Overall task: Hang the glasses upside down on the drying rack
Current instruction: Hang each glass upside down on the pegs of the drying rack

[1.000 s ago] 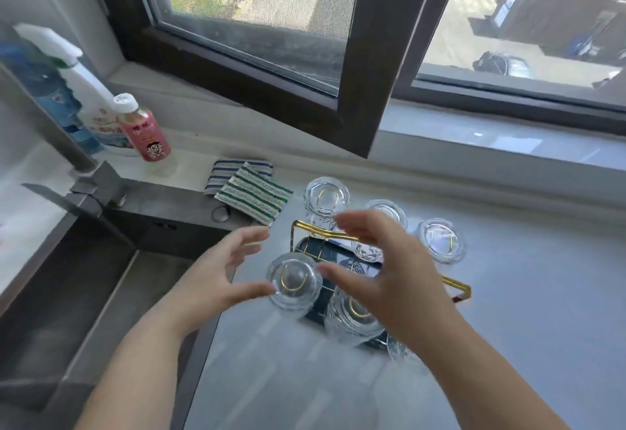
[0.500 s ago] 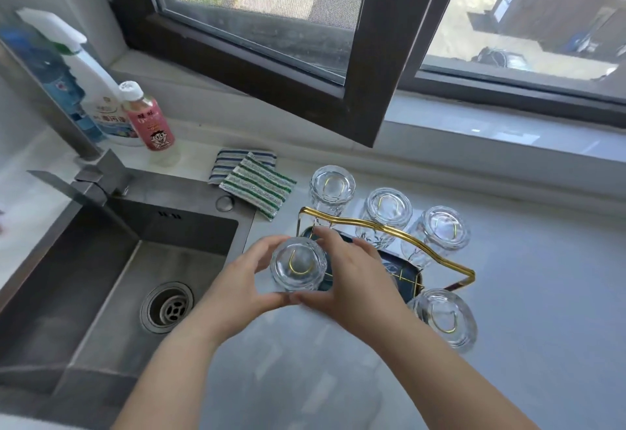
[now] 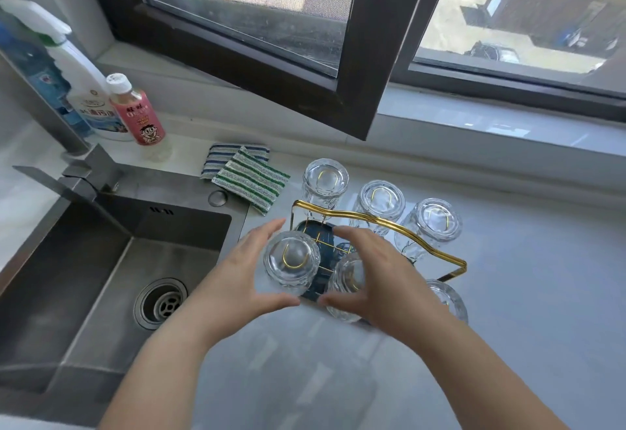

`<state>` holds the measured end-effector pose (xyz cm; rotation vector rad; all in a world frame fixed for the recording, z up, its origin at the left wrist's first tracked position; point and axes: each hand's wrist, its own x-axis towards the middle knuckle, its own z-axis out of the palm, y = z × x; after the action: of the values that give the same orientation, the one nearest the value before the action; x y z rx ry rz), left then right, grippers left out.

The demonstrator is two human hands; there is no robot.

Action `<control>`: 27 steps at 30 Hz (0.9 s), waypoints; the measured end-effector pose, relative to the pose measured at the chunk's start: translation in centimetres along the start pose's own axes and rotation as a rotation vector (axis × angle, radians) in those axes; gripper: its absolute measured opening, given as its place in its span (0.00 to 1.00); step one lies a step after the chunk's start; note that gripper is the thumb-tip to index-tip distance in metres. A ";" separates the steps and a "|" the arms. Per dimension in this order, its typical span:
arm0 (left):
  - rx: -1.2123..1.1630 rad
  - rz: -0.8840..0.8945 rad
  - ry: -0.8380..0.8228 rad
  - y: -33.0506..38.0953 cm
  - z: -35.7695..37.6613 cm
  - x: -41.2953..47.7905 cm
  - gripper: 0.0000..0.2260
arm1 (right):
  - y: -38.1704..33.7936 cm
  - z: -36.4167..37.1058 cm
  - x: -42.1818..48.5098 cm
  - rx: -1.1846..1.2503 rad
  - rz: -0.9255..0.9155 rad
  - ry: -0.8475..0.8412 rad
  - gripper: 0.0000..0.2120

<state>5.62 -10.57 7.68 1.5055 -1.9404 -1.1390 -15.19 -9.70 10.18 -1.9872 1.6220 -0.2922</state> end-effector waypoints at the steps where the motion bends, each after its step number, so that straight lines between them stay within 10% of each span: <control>1: 0.046 0.053 0.017 0.8 -0.2 -0.1 0.41 | 0.7 -0.4 -0.5 -0.012 0.024 -0.006 0.41; 7: 0.330 0.354 -0.080 5.3 2.2 1.2 0.36 | 2.7 -1.4 -2.5 -0.046 0.119 -0.028 0.45; 27: 0.537 0.291 -0.156 5.7 3.3 4.1 0.34 | 3.4 -0.8 -2.7 0.099 0.161 0.042 0.47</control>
<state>-1.46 -12.88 9.80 1.3316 -2.6171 -0.6536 -19.11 -7.78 9.43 -1.7761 1.7473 -0.3477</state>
